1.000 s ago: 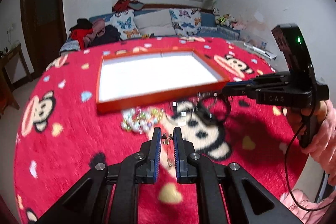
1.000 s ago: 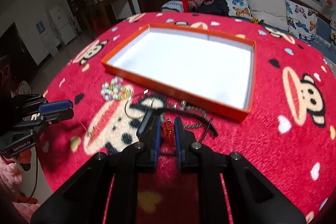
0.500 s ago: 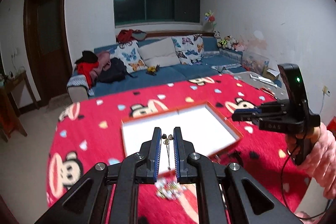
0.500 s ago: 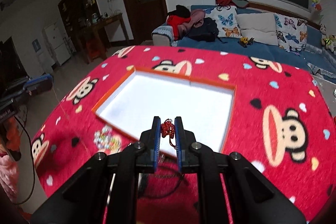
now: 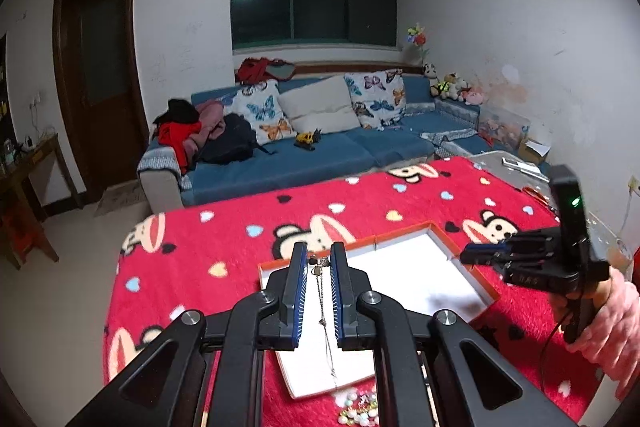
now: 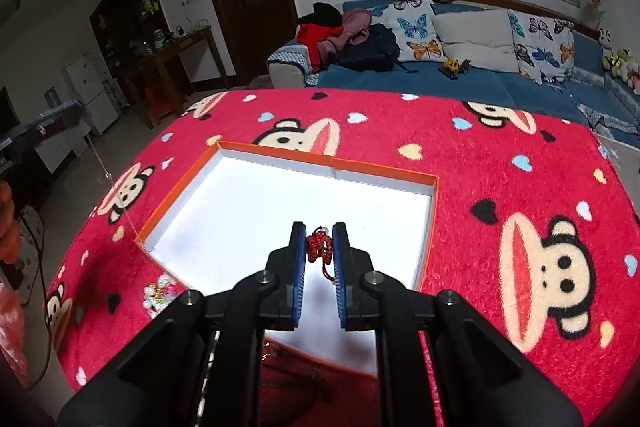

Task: Organize jewelry
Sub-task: 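Carry both pendants over the orange tray and open both tools to drop them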

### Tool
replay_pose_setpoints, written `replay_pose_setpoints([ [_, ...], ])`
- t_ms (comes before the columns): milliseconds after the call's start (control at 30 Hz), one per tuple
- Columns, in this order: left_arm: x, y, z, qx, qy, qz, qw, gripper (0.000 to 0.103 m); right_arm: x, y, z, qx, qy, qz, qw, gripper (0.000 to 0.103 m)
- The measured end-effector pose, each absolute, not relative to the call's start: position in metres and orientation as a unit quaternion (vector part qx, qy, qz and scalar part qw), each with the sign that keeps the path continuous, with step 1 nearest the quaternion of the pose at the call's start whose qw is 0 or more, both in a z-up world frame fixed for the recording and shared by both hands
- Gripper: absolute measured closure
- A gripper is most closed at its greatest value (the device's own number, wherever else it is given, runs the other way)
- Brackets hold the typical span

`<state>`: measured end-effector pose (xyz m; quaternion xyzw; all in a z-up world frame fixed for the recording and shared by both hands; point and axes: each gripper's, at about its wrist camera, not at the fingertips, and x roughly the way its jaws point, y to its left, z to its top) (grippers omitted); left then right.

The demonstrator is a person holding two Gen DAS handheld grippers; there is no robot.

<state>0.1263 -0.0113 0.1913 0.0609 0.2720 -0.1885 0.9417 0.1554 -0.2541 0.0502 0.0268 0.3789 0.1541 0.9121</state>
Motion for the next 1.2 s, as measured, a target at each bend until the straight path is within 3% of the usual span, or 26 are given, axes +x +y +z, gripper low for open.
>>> replay_pose_setpoints([
  [600,0.139,-0.014,0.148,0.071,0.314,-0.187,0.928,0.092,0.162,-0.251,0.01,0.027,0.424,0.139,0.895,0.089],
  [1200,0.168,-0.025,0.015,0.071,0.435,-0.179,0.88,0.09,0.157,-0.245,-0.005,0.018,0.444,0.14,0.885,0.086],
])
